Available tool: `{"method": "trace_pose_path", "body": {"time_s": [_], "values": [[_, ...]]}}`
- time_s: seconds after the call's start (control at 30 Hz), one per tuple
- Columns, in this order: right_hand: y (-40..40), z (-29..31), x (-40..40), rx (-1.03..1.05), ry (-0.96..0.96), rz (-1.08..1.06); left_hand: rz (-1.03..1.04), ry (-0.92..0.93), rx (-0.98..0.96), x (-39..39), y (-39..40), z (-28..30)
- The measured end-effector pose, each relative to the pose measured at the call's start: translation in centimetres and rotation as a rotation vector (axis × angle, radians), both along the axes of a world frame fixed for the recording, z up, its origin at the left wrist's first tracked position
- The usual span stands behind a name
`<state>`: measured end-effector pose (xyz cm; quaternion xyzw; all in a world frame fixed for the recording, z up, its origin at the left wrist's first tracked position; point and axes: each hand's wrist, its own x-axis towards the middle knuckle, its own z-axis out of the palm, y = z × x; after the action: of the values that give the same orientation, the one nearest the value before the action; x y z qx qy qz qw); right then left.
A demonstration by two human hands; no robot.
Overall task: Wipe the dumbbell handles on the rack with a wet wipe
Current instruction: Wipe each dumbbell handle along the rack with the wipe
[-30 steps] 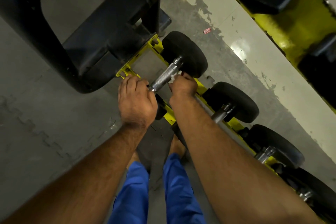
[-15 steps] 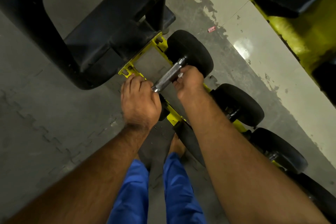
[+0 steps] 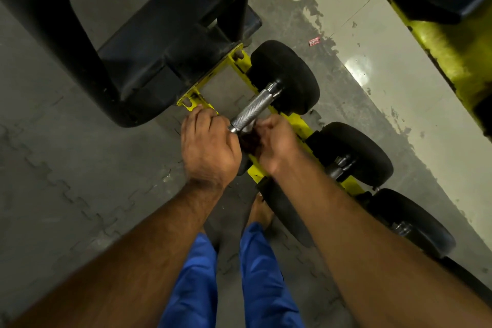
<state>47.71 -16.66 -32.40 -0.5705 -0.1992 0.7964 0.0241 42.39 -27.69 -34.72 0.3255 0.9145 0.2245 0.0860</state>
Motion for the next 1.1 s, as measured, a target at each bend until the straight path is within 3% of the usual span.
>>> {"method": "trace_pose_path", "body": {"time_s": [0.1, 0.27, 0.37, 0.5, 0.67, 0.8, 0.93, 1.03, 1.1], "values": [[1.8, -0.6, -0.6, 0.084, -0.029, -0.125, 0.000, -0.001, 0.003, 0.0, 0.0, -0.1], [-0.2, -1.1, -0.4, 0.030, -0.018, 0.088, 0.001, -0.020, -0.019, 0.1, 0.0, 0.1], [1.8, -1.9, -1.4, 0.109, -0.043, -0.050, -0.003, -0.022, -0.019, 0.0, 0.0, -0.1], [-0.5, -1.9, -0.6, -0.008, -0.021, 0.046, -0.004, -0.021, -0.013, 0.0, 0.0, -0.1], [2.2, -2.7, -1.8, 0.056, 0.032, -0.136, -0.002, -0.021, -0.012, 0.0, 0.0, 0.0], [0.8, -3.3, -1.5, -0.018, 0.022, 0.036, -0.001, -0.015, -0.004, 0.0, 0.0, 0.1], [3.6, -4.1, -1.6, 0.081, 0.008, -0.184, -0.014, -0.004, 0.021, -0.1, -0.1, -0.2], [1.2, -4.0, -1.4, -0.011, 0.023, -0.018, -0.012, -0.006, 0.020, -0.1, -0.1, -0.2], [1.6, -4.1, -1.4, -0.023, 0.028, -0.031, -0.013, -0.004, 0.014, 0.0, -0.1, -0.2]]}}
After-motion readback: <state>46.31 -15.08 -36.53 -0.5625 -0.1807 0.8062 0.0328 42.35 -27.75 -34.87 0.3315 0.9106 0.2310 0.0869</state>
